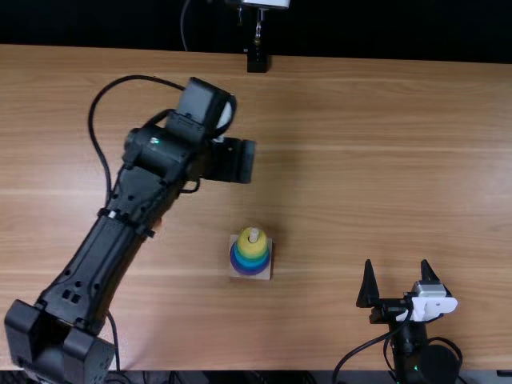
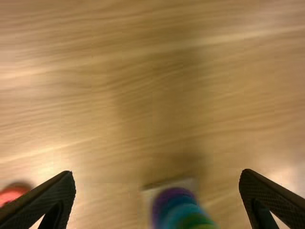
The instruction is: Build the Hanoi tower: stack the rings onto the peg from bottom to top in this color order: purple, dark blue, light blue, dark green, light green, yellow, orange.
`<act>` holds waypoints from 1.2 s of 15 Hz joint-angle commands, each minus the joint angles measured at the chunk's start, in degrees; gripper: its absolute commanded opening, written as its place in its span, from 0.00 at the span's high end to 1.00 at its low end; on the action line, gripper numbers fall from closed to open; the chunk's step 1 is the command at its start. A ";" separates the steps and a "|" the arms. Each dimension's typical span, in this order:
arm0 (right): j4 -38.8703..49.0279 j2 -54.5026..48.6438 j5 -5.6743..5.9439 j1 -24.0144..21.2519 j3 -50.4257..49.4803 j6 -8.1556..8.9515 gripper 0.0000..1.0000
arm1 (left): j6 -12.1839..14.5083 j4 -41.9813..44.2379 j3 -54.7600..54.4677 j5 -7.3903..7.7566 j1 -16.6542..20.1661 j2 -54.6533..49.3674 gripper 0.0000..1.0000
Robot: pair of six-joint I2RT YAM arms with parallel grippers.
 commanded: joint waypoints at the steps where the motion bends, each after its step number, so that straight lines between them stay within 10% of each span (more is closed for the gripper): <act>1: -0.25 -0.40 -0.35 -0.61 -0.38 0.03 0.00 | 6.62 1.18 -4.82 -2.27 2.66 -2.90 0.00; 6: -0.25 -0.40 -0.35 -0.61 -0.38 0.03 0.00 | 20.54 14.05 -24.95 -5.43 12.24 -5.10 0.00; 18: -0.25 -0.40 -0.35 -0.61 -0.38 0.03 0.00 | 21.49 17.32 -33.92 -5.22 15.58 -1.58 0.00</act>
